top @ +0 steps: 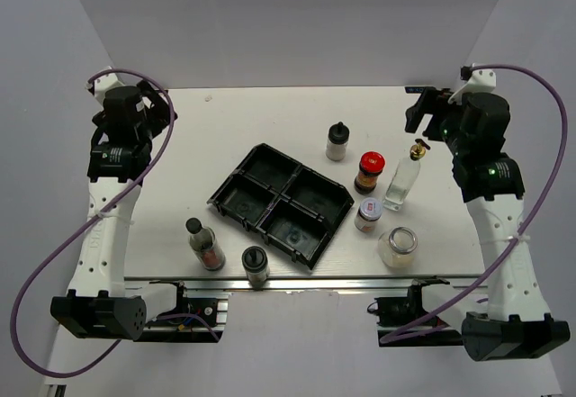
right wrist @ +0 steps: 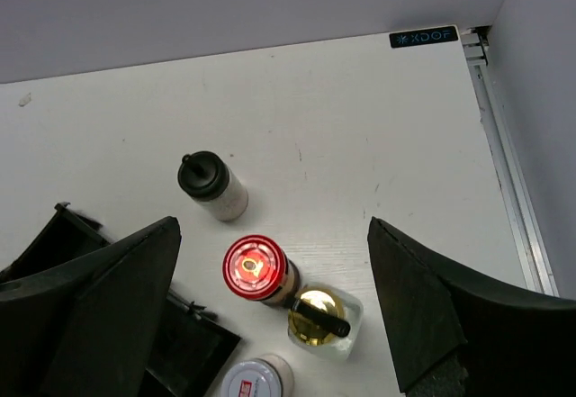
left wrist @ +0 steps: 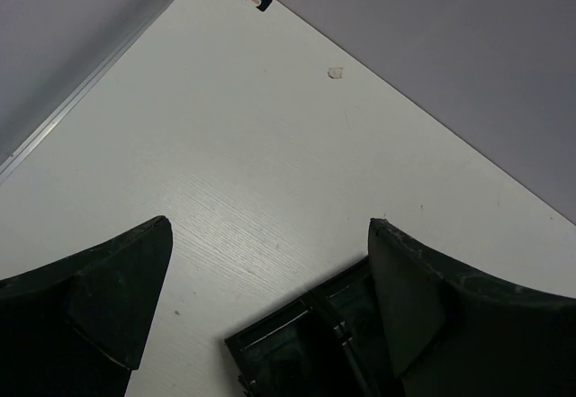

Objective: Organize the condiment bottles

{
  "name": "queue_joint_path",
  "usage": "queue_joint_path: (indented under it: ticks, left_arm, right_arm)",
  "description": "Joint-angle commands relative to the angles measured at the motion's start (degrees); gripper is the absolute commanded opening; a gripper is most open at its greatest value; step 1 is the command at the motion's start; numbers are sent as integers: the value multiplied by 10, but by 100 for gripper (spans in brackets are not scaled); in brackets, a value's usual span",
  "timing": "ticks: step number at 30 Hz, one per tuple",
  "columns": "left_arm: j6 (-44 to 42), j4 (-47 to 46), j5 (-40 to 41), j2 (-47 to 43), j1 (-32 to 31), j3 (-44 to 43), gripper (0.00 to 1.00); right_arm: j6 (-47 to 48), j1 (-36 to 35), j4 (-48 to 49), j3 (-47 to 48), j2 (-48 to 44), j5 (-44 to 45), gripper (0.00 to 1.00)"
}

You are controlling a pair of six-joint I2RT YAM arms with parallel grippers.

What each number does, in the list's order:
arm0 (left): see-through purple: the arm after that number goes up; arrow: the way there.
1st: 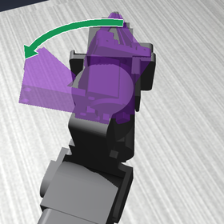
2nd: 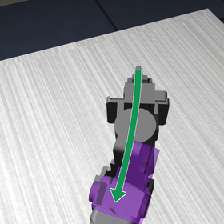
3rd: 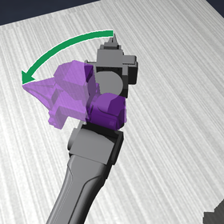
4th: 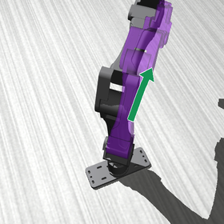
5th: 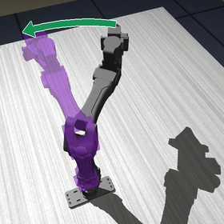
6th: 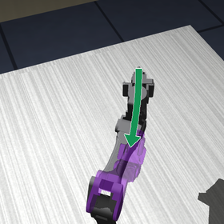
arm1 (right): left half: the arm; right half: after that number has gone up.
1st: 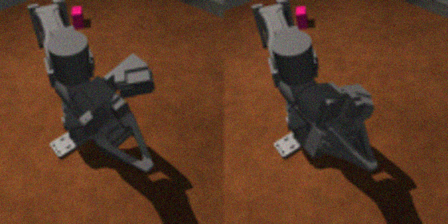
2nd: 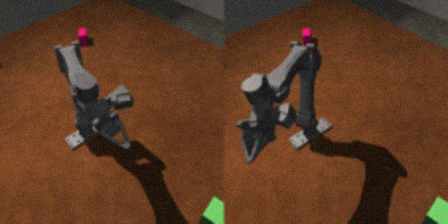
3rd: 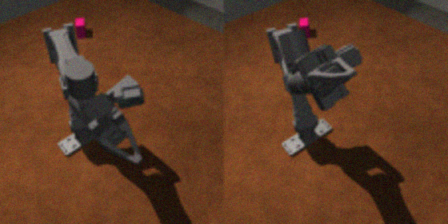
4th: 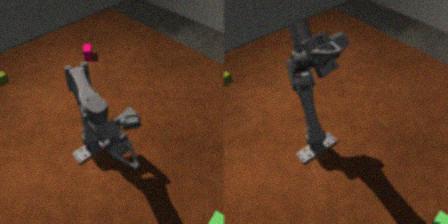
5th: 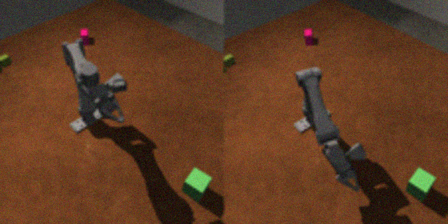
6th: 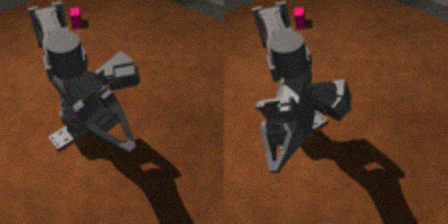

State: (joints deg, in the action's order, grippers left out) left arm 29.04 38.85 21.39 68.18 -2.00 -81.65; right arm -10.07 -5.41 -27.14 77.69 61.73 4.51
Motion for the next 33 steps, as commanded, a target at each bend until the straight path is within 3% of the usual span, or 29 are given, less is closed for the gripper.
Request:
queue_joint_path:
  ticks: [1,3,11,20,33]
  left_arm:
    - [-6,-11,-15,-8,2,12,98]
    - [-10,-24,-18,-14,2,24,98]
    - [-13,-53,-40,-18,2,50,98]
    - [-14,-70,-49,-2,2,65,98]
    - [-16,-76,-69,37,2,62,98]
  right_arm:
    - [6,0,37,-28,-68,-16,89]
    - [-15,0,38,-33,-93,-13,89]
    - [-41,0,-114,-47,-105,92,89]
    - [7,0,-35,-164,-164,119,89]
    - [30,-7,74,-235,-131,32,89]
